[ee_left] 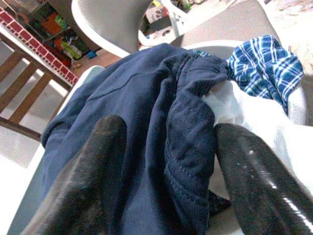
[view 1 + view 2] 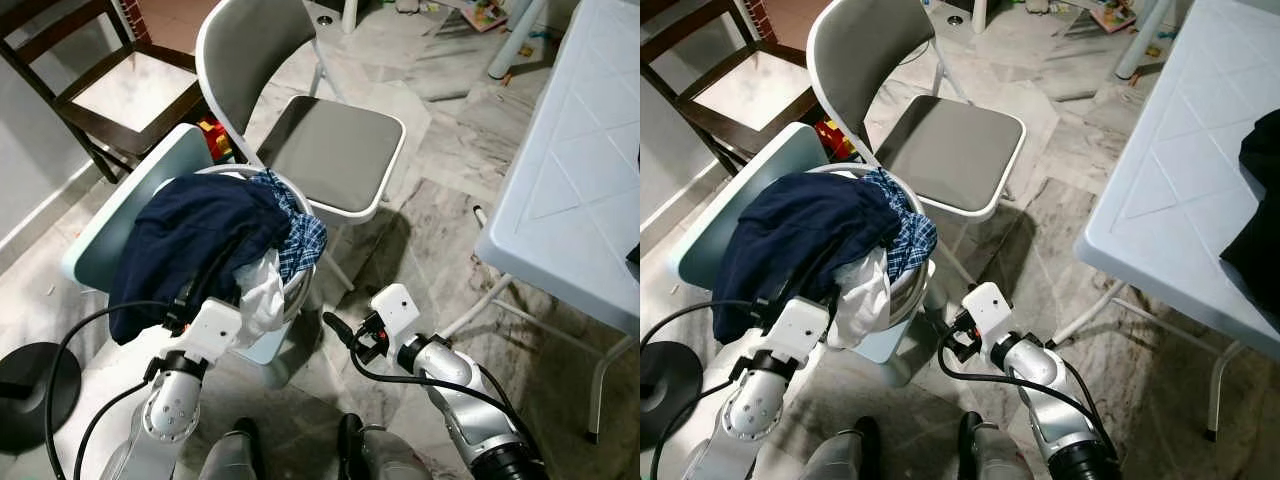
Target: Hang hanger
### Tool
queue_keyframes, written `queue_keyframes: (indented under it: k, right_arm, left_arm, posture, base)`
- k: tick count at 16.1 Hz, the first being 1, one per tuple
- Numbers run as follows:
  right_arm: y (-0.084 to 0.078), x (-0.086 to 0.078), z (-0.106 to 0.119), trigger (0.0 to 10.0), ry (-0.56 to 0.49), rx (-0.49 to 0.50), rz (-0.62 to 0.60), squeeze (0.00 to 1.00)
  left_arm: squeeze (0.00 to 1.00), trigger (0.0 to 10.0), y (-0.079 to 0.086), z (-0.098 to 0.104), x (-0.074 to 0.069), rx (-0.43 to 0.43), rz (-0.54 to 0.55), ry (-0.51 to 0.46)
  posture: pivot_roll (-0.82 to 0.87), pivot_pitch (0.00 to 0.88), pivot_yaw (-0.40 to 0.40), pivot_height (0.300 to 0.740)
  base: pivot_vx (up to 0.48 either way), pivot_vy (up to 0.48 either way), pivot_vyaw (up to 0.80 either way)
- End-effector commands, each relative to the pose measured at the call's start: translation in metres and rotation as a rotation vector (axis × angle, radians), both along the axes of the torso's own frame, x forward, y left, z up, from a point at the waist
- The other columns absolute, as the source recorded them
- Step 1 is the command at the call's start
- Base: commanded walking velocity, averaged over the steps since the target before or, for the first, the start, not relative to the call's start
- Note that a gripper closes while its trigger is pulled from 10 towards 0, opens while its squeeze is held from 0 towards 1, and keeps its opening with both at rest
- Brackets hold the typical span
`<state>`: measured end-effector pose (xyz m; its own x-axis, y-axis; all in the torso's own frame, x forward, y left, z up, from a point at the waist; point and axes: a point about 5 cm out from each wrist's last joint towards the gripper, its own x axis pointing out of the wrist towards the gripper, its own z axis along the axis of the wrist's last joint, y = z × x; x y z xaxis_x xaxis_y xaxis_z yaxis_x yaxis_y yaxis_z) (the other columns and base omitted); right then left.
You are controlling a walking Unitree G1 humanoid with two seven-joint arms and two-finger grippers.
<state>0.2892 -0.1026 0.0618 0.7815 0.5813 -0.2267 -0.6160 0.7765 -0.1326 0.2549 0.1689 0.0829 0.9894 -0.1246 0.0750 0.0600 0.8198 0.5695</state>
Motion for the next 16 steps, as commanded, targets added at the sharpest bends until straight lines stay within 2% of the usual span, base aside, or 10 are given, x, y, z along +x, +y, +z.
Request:
queue_keyframes:
  k: [1,4,5,6,7,12,13,14,16]
  right_arm:
    - [-0.003,-0.005,-0.008,10.0,0.031,-0.002,-0.016,0.00]
    - [-0.003,-0.005,-0.009,10.0,0.030,0.000,-0.022,0.00]
    - [-0.003,-0.005,-0.009,10.0,0.030,0.000,-0.023,0.00]
    - [-0.003,-0.005,-0.009,10.0,0.030,0.000,-0.023,0.00]
    - [-0.003,-0.005,-0.009,10.0,0.029,-0.001,-0.023,0.00]
    - [-0.003,-0.006,-0.009,10.0,0.030,0.000,-0.024,0.00]
    - [-0.003,-0.006,-0.009,10.0,0.030,0.001,-0.024,0.00]
    - [-0.003,-0.006,-0.009,10.0,0.030,0.001,-0.024,0.00]
    - [-0.004,-0.006,-0.009,10.0,0.030,0.001,-0.027,0.00]
  left_arm:
    - [0.00,0.0,0.005,-0.011,-0.006,0.010,0.004,0.058]
    - [0.00,0.0,0.006,-0.015,-0.005,0.029,-0.004,0.071]
    - [0.00,1.2,0.005,-0.016,-0.005,0.040,-0.012,0.078]
    - [0.00,8.3,0.004,-0.016,-0.005,0.046,-0.015,0.082]
    - [0.00,10.0,0.004,-0.017,-0.006,0.061,-0.017,0.086]
    - [0.00,10.0,0.009,-0.027,-0.009,0.093,0.005,0.118]
    - [0.00,4.6,0.011,-0.029,-0.009,0.093,0.008,0.129]
    - [0.00,0.0,0.012,-0.032,-0.009,0.094,0.011,0.142]
    - [0.00,0.0,0.013,-0.033,-0.010,0.095,0.012,0.145]
  posture:
    - [0.03,0.288,-0.003,0.740]
    - [0.03,0.284,0.002,0.740]
    - [0.03,0.283,0.001,0.740]
    - [0.02,0.285,0.002,0.740]
    - [0.02,0.284,0.002,0.740]
    - [0.03,0.286,0.001,0.740]
    - [0.03,0.286,0.003,0.740]
    - [0.02,0.288,0.003,0.740]
    - [0.02,0.289,0.003,0.740]
  base:
    - [0.000,0.000,0.00]
    - [0.000,0.000,0.00]
    - [0.000,0.000,0.00]
    - [0.000,0.000,0.00]
    - [0.000,0.000,0.00]
    - [0.000,0.000,0.00]
    - [0.000,0.000,0.00]
    - [0.000,0.000,0.00]
    - [0.000,0.000,0.00]
